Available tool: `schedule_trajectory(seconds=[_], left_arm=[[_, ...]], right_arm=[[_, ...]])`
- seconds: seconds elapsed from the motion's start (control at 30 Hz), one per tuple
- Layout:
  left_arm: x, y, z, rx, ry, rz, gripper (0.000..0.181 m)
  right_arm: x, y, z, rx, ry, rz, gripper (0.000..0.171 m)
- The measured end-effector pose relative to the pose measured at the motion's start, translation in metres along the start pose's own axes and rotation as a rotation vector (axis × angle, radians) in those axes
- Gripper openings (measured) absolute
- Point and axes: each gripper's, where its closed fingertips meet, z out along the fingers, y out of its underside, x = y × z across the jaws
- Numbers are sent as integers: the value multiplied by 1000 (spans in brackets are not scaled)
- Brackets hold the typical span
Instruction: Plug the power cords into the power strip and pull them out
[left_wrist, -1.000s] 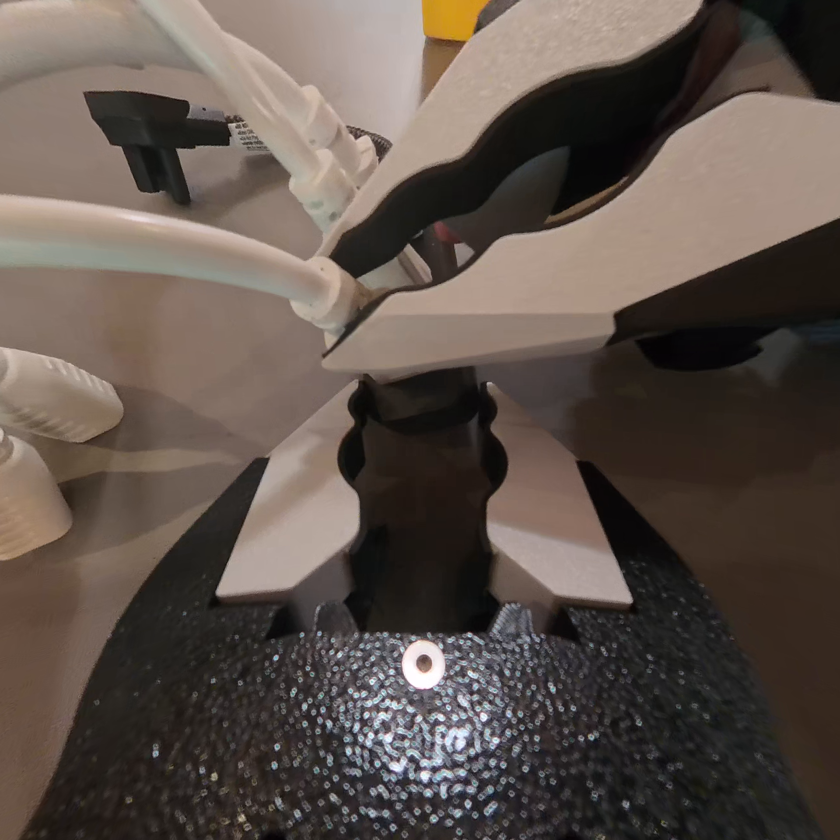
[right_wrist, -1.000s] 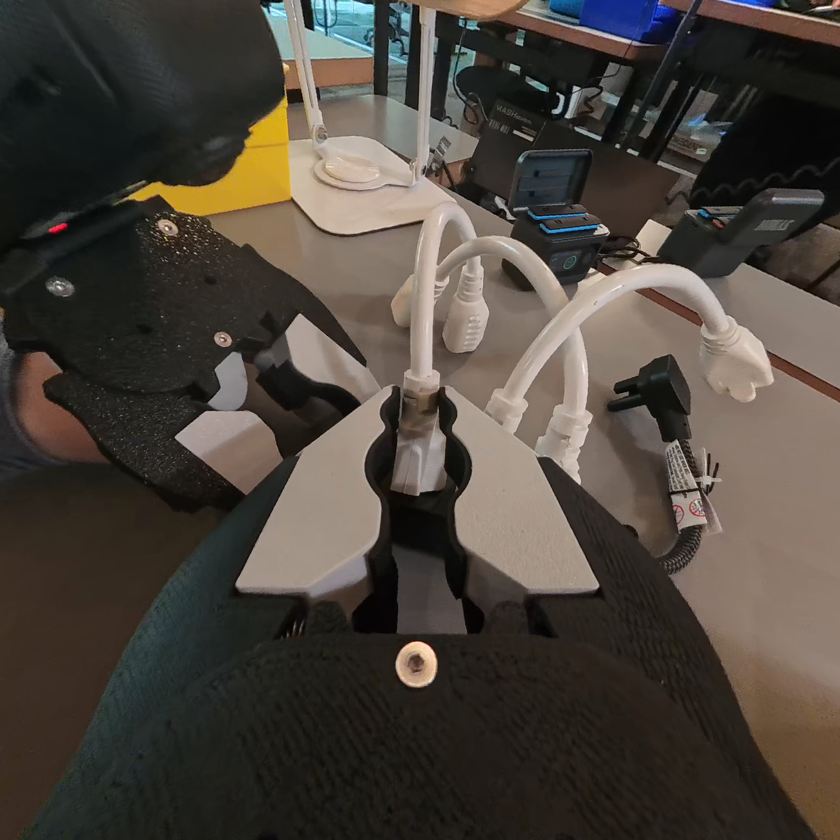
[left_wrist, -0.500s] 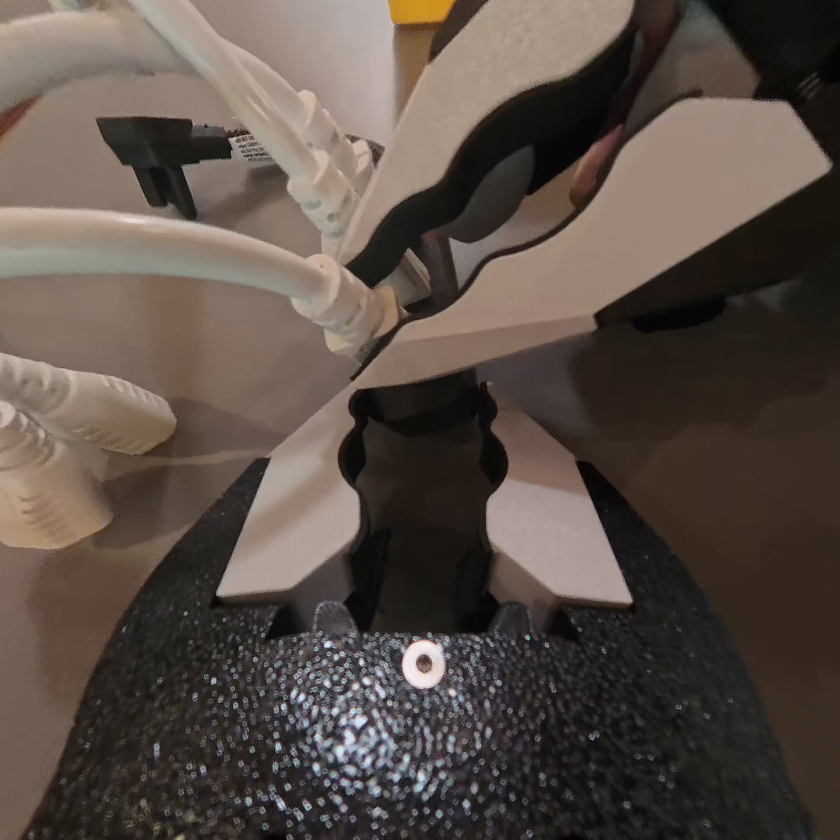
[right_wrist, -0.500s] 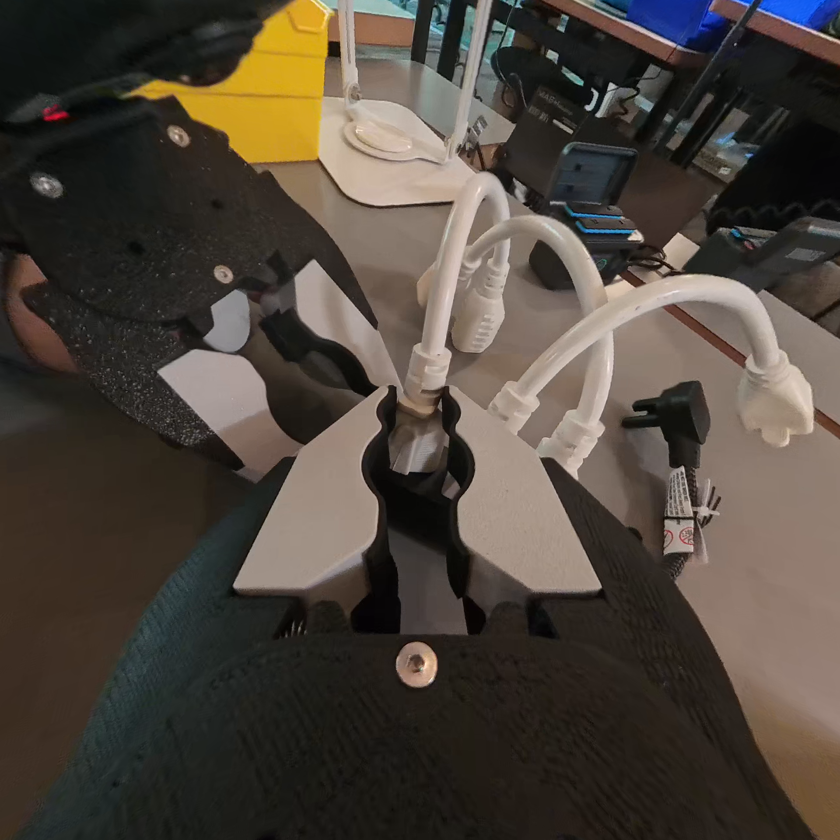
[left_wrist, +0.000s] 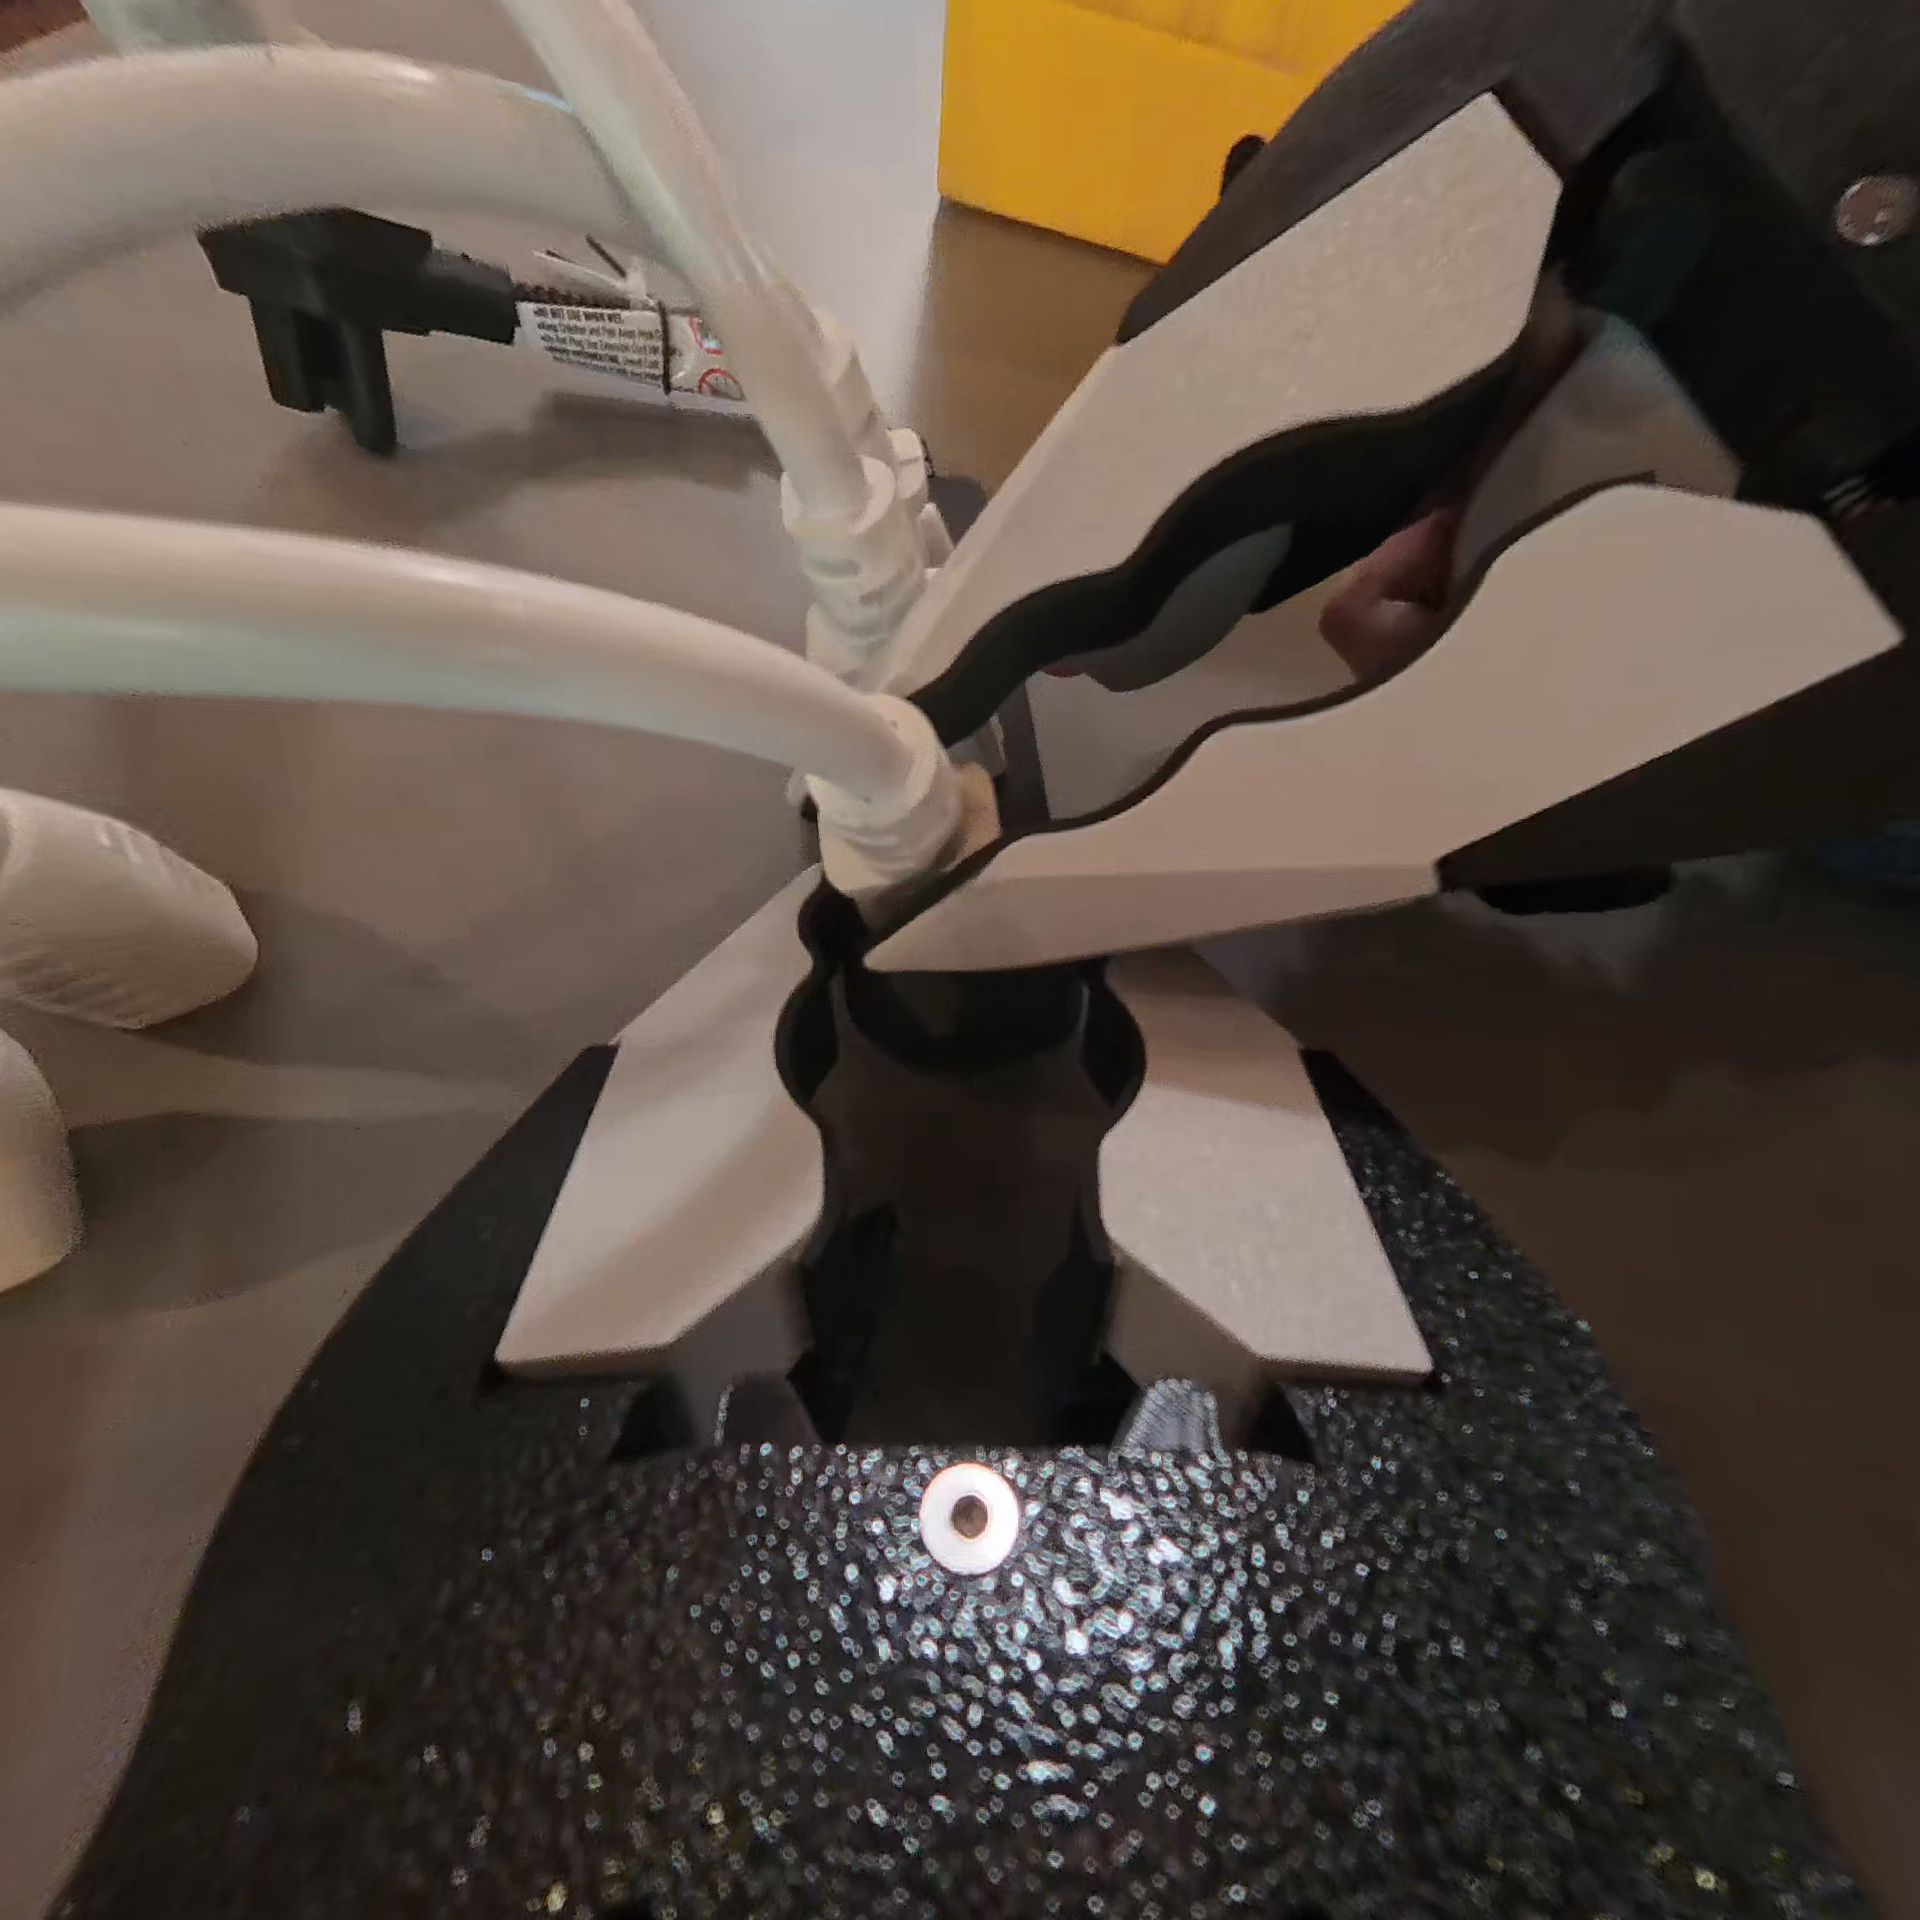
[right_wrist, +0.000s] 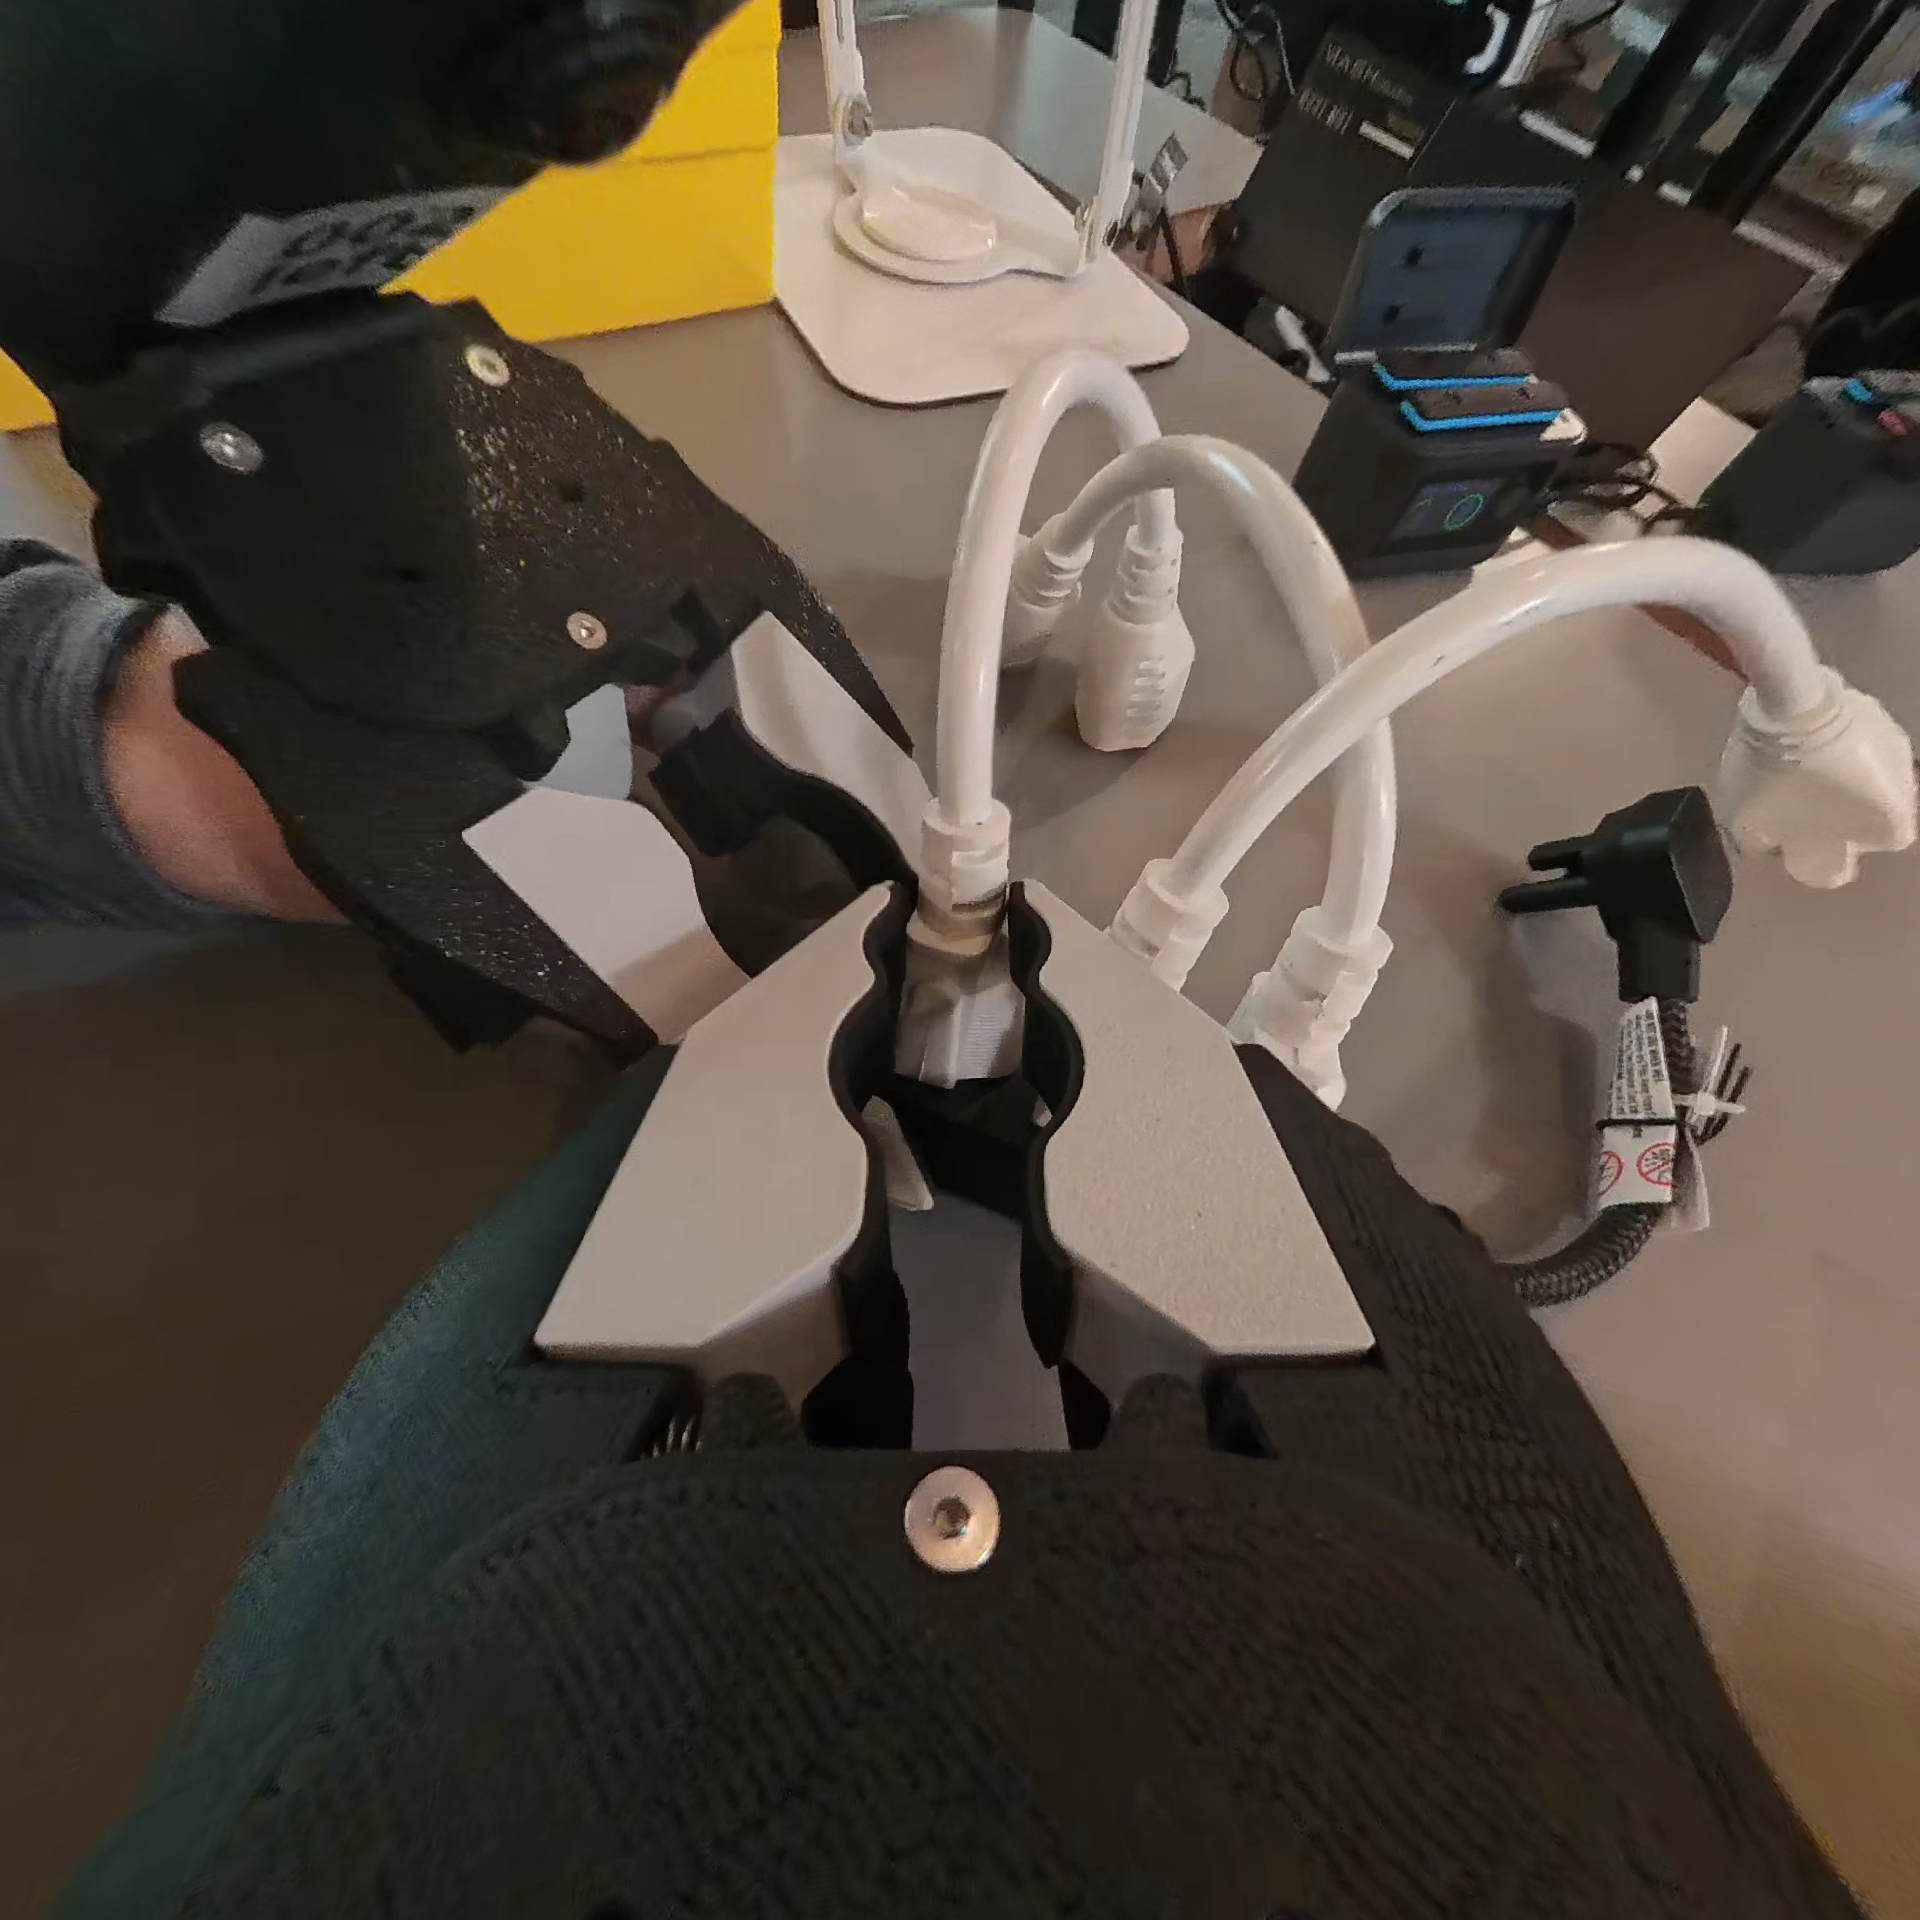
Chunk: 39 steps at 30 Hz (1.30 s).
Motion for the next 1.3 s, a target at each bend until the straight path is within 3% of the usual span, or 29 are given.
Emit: schedule_trajectory(seconds=[0.13, 0.2, 0.37, 0.67, 1.3], left_arm=[[0, 1, 0, -7, -17, 30, 44], [0, 1, 0, -9, -17, 40, 44], [1, 2, 1, -15, -57, 105, 44], [-1, 2, 2, -15, -85, 127, 44], [1, -10, -4, 68, -57, 116, 44]], right_arm=[[-6, -1, -1, 9, -30, 40, 28], [0, 0, 0, 14, 19, 11, 18], [0, 2, -2, 25, 52, -70, 17], [0, -3, -6, 173, 13, 35, 15], [5, -13, -13, 275, -32, 134, 15]])
